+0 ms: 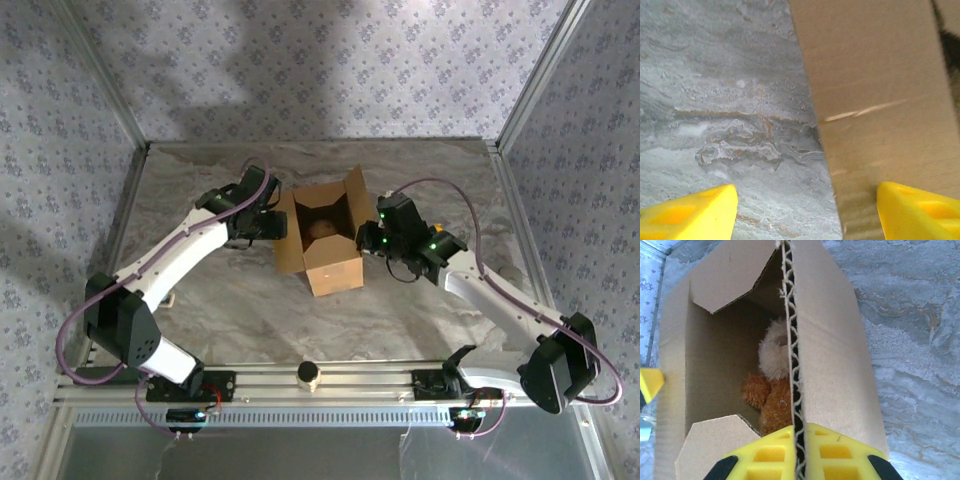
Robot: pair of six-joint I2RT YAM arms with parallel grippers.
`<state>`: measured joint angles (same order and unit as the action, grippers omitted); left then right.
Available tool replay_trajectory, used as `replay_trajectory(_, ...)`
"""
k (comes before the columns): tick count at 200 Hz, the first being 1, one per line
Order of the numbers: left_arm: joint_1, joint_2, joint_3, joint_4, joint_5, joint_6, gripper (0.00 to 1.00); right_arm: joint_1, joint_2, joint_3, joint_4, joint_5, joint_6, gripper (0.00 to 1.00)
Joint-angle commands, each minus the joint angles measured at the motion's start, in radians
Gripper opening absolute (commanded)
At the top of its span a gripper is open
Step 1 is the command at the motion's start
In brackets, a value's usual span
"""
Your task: Unpack the express box
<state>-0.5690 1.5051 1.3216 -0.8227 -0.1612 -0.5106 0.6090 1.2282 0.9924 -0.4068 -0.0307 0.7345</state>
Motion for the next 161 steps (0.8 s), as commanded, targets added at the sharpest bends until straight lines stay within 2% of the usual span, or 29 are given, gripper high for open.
replay_trajectory(1,0.013,-0.047,-0.033,0.005,0.041,-0.029,0.73,-0.045,0.015,0.044,-0.027,-0.068,-0.073,0.0)
replay_trajectory(32,0.013,-0.067,-0.086,0.031,0.075,-0.071,0.72,-0.081,0.051,0.07,-0.017,-0.144,-0.098,0.0)
replay_trajectory(96,0.012,-0.117,-0.187,0.106,0.152,-0.131,0.72,-0.123,0.198,0.178,-0.034,-0.34,-0.299,0.0)
replay_trajectory(161,-0.057,-0.19,-0.229,0.084,0.129,-0.202,0.71,-0.139,0.384,0.338,-0.053,-0.572,-0.468,0.0)
